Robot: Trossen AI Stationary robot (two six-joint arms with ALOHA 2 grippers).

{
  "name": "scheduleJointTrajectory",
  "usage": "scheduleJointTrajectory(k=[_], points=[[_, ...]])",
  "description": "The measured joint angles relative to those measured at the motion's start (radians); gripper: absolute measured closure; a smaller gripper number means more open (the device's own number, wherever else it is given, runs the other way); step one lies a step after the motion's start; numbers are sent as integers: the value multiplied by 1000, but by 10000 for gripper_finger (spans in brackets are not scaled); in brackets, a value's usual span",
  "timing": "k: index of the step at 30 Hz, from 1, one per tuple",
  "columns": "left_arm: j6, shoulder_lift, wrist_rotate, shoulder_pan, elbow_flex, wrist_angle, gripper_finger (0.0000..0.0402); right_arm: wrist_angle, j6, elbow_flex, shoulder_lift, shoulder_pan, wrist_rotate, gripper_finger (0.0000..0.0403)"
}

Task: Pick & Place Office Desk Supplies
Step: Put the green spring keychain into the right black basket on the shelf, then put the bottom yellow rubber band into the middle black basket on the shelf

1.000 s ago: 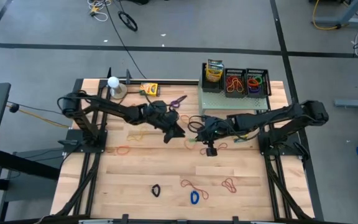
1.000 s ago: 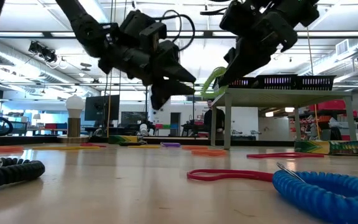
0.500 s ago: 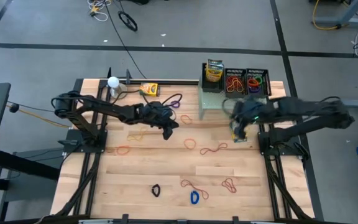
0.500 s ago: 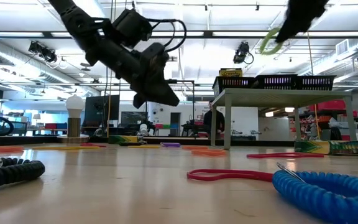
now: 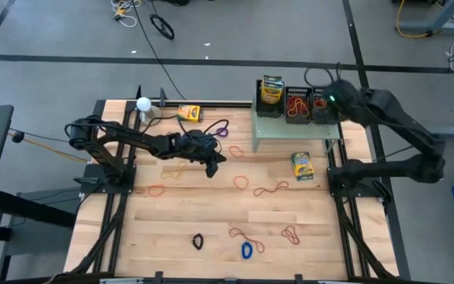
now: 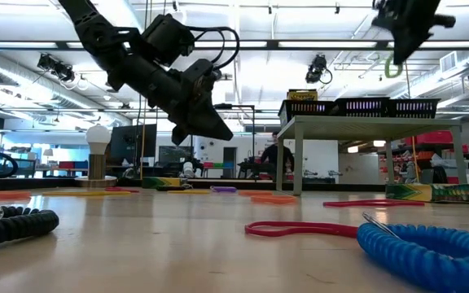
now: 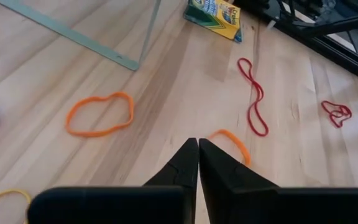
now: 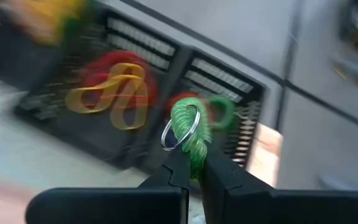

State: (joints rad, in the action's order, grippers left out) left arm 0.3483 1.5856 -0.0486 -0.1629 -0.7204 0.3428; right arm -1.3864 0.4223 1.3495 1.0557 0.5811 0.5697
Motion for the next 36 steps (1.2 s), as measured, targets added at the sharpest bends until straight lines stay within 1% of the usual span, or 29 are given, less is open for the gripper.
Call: scheduleJointTrajectory(k=[4, 6, 8, 10, 13, 17, 23, 27, 29, 31, 34, 36], points=[[4, 0, -2, 4, 0, 0, 384, 6, -19, 0, 95, 168, -18, 385], [2, 0, 1, 11, 0, 1, 385, 4, -29, 0, 138, 224, -35, 384], [2, 0, 9, 20, 0, 0, 385, -15, -2, 0, 171, 259, -29, 384], [1, 0, 23, 30, 0, 0, 385, -55, 25, 0, 189, 267, -20, 382], [-1, 0, 49, 47, 0, 1, 385, -60, 39, 0, 200, 266, -20, 372], [-11, 0, 78, 60, 0, 2, 385, -47, 70, 0, 205, 266, -20, 342], [-11, 0, 87, 59, 0, 2, 385, -40, 105, -1, 216, 265, -20, 289], [-10, 0, 87, 59, 0, 1, 385, -31, 95, -1, 212, 262, -26, 275], [-8, 0, 87, 59, 0, -1, 385, -31, 71, -1, 202, 256, -62, 281], [-4, 0, 87, 59, 0, -2, 385, -21, 39, -1, 182, 230, -93, 298], [6, 0, 104, 59, 0, -4, 385, 37, -17, -1, 130, 151, -122, 344], [15, -3, 134, 59, 0, -18, 385, 81, -23, -1, 94, 80, -148, 380]])
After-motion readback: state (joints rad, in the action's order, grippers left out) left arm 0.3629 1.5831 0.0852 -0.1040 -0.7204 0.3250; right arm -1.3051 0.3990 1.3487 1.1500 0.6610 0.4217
